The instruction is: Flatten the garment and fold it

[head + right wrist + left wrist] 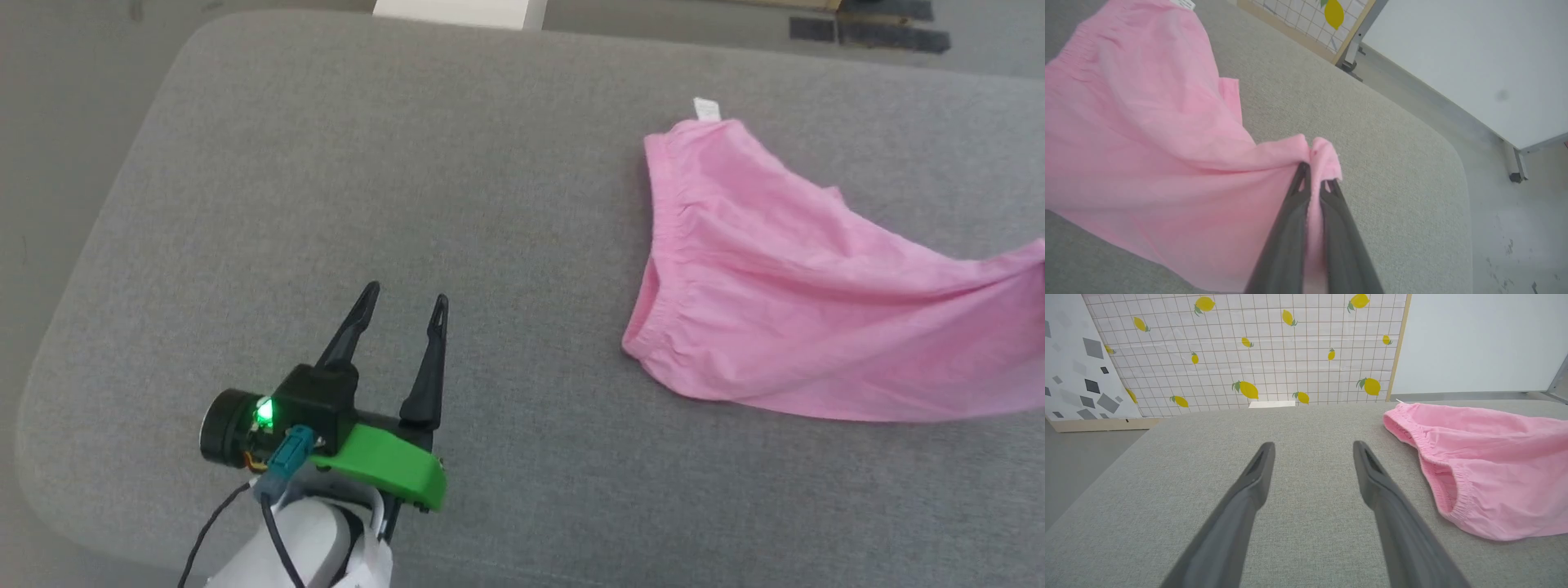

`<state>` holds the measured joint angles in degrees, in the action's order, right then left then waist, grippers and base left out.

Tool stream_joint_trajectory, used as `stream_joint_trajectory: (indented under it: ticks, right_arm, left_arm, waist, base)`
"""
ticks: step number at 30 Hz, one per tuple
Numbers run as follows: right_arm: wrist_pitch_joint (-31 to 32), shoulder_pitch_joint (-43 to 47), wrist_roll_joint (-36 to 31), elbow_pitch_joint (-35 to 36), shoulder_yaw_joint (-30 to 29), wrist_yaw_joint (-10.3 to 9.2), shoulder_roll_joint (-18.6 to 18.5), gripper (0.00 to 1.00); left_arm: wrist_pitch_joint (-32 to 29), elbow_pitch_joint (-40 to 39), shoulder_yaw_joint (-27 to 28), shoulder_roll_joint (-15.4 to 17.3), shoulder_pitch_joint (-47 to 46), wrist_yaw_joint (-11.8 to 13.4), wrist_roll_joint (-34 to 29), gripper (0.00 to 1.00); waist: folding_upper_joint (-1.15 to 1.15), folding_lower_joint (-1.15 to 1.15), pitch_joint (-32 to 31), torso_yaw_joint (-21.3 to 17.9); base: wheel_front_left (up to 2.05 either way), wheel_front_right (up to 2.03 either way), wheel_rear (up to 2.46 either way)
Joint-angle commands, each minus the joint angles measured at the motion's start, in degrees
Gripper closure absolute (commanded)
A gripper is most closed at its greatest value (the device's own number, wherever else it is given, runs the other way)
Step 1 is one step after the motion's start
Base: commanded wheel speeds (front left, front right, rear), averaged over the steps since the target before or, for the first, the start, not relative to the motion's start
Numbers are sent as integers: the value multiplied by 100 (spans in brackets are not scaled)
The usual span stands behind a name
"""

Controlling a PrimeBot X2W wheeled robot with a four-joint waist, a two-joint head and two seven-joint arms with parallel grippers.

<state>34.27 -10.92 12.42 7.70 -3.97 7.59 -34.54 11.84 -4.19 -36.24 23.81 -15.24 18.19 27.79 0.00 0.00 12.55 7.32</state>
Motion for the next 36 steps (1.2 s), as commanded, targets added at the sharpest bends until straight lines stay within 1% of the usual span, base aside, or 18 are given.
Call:
stream_joint_trajectory:
  ticks: [1,4,8,17,18,19,20,24,26,31,36]
  right_arm:
    - [68,-216,-68,-214,-25,-10,15,100]
    - [196,-572,-168,-884,19,-10,-17,100]
    - [170,-1032,-258,-1636,128,-10,-65,100]
    - [-339,-1894,-534,-3015,660,-10,-164,100]
    - [-375,-1944,-595,-3175,705,-10,-157,72]
    - [-415,-1977,-654,-3288,721,-10,-147,26]
    - [-490,-2019,-723,-3414,705,-10,-121,0]
    - [-895,-2098,-817,-3672,779,-10,4,0]
    - [-1212,-2153,-772,-3707,810,-10,81,0]
    - [-2207,-2166,-540,-3435,938,-10,274,0]
    - [-2962,-1856,-231,-3032,902,-10,444,0]
  left_arm:
    - [39,1,-1,-23,-110,-25,-25,0]
    - [75,24,-33,-64,-196,-67,-59,0]
    - [114,65,-65,-121,-308,-114,-95,0]
    - [184,172,-71,-219,-429,-168,-101,0]
    - [188,187,-70,-235,-436,-163,-97,0]
    - [192,200,-69,-246,-441,-161,-93,0]
    - [195,215,-67,-256,-446,-159,-88,0]
    - [200,259,-44,-241,-441,-160,-58,0]
    - [193,291,-27,-205,-422,-163,-36,0]
    - [138,317,50,-81,-320,-142,59,0]
    - [70,309,133,27,-183,-92,170,0]
  waist:
    - [0,0,462,382]
    - [0,0,666,526]
    - [0,0,839,690]
    - [0,0,930,830]
    - [0,0,907,825]
    - [0,0,878,816]
    - [0,0,837,797]
    - [0,0,634,671]
    - [0,0,473,563]
    - [0,0,35,217]
    - [0,0,-331,-102]
  base:
    - [0,0,0]
    - [0,0,0]
    - [0,0,0]
    - [0,0,0]
    - [0,0,0]
    - [0,0,0]
    - [0,0,0]
    - [0,0,0]
    - [0,0,0]
    - [0,0,0]
    - [0,0,0]
